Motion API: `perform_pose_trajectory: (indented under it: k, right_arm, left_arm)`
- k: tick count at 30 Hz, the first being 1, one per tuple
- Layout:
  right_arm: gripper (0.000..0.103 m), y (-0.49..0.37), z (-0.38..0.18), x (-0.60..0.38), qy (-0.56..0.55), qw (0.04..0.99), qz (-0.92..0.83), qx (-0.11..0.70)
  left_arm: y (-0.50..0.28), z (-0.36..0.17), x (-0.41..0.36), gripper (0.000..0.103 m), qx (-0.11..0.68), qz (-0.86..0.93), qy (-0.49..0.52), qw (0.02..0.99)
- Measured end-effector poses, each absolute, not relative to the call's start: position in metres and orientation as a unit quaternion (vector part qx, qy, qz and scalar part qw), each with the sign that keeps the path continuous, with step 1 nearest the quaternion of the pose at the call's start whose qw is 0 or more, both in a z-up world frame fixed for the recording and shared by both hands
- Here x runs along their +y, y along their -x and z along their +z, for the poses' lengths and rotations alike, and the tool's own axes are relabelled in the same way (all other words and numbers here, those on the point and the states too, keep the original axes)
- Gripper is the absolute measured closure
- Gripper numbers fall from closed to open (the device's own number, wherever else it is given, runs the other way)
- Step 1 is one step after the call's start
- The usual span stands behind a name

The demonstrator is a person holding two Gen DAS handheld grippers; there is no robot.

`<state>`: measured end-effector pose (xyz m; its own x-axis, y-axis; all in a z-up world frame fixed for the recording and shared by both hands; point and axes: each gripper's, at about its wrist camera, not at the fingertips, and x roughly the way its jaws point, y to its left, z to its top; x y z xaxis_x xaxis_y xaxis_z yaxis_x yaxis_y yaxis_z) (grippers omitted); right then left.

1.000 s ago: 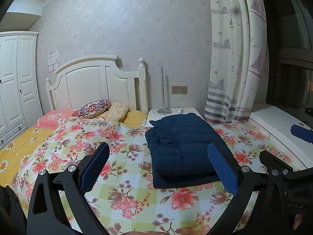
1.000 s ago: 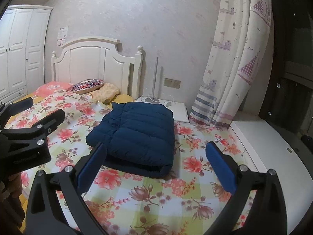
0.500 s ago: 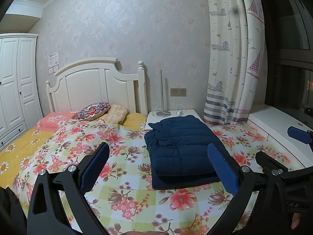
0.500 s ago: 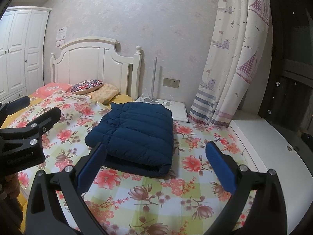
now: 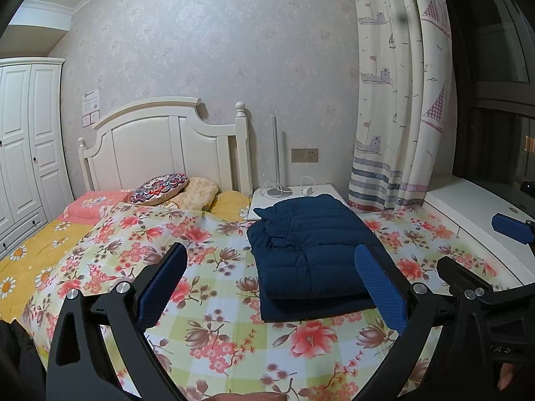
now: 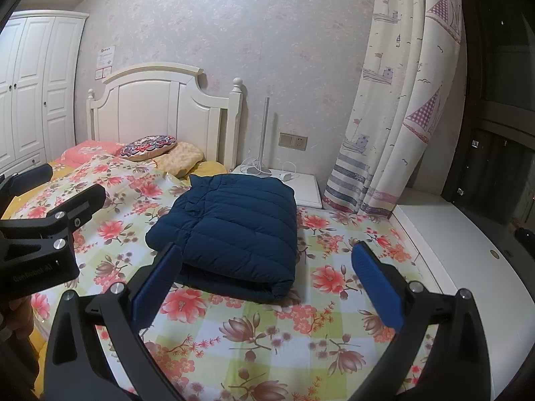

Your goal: Fold large clothes

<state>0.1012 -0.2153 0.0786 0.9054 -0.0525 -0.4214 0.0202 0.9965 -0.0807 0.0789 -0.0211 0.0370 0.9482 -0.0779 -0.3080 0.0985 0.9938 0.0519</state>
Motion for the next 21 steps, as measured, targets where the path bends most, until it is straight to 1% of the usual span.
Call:
perform_pose_trajectory:
  k: [21]
  right_arm:
    - [0.003,-0.1009,0.079,-0.2128,0.038,0.975,-0.019,0.216]
  left_arm:
    - [-0.0765,0.0396,-0.017,0.004,0.149,-0.05,-0.038,0.987]
